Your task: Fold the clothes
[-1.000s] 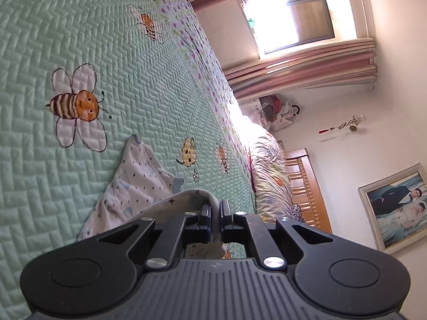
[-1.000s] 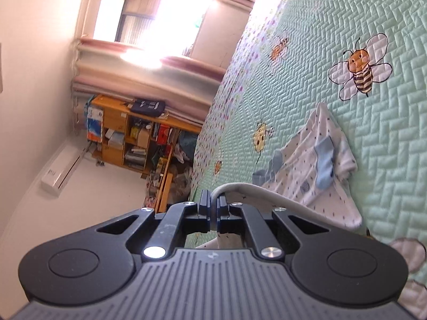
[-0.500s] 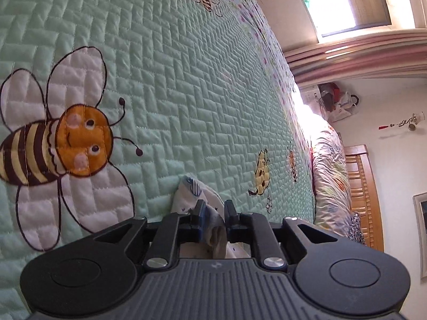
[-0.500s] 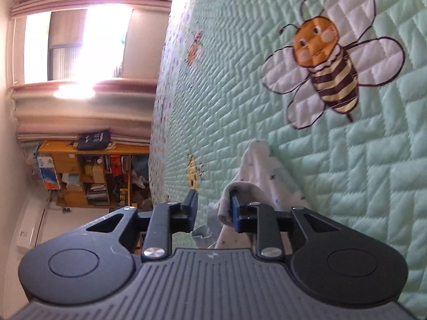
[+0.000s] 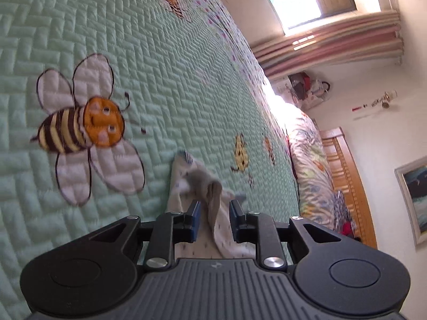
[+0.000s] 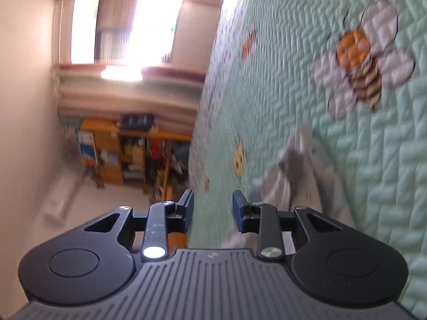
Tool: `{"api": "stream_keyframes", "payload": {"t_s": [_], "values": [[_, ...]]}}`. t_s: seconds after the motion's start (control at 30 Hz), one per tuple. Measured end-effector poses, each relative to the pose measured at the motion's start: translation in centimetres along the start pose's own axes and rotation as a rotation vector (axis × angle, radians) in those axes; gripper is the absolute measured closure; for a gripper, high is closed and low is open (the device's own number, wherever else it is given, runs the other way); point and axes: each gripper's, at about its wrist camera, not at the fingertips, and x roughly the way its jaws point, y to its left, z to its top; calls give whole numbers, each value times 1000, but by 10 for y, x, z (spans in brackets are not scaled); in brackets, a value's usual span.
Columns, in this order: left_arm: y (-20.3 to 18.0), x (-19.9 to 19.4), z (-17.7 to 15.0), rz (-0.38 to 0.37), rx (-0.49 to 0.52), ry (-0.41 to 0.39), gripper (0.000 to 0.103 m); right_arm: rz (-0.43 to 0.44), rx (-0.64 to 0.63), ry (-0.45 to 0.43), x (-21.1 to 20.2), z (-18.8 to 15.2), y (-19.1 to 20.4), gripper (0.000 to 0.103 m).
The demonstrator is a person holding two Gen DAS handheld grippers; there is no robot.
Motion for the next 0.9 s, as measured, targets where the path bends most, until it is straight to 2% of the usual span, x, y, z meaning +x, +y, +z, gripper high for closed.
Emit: {"api": "stream_keyframes", "payload": {"t_s": [0.1, 0.2, 0.27, 0.4, 0.57, 0.67, 0.73, 0.83, 0.9], "values": [[3, -17, -35, 22, 50, -40, 79, -85, -67, 164, 40, -42, 1, 68], [3, -28, -58, 61, 142, -77, 79, -135, -125, 240, 74, -67, 5, 68], [3, -34, -67, 53, 202, -95, 79, -166, -168, 268, 93, -74, 9, 68], [8, -35, -74, 5, 251, -123, 79, -200, -162, 253, 120, -63, 13, 68], [10, -33, -81, -55, 282, -121, 71, -203, -141, 114, 144, -18, 15, 68], [15, -36, -80, -93, 264, -135, 69, -205, -150, 25, 148, 1, 22, 66], [21, -39, -78, -112, 242, -144, 69, -182, -146, 51, 148, -7, 27, 66], [28, -39, -75, -112, 212, -146, 69, -172, -149, 201, 149, -55, 27, 61], [29, -38, -75, -111, 208, -144, 69, -182, -131, 243, 147, -77, 18, 61]]}}
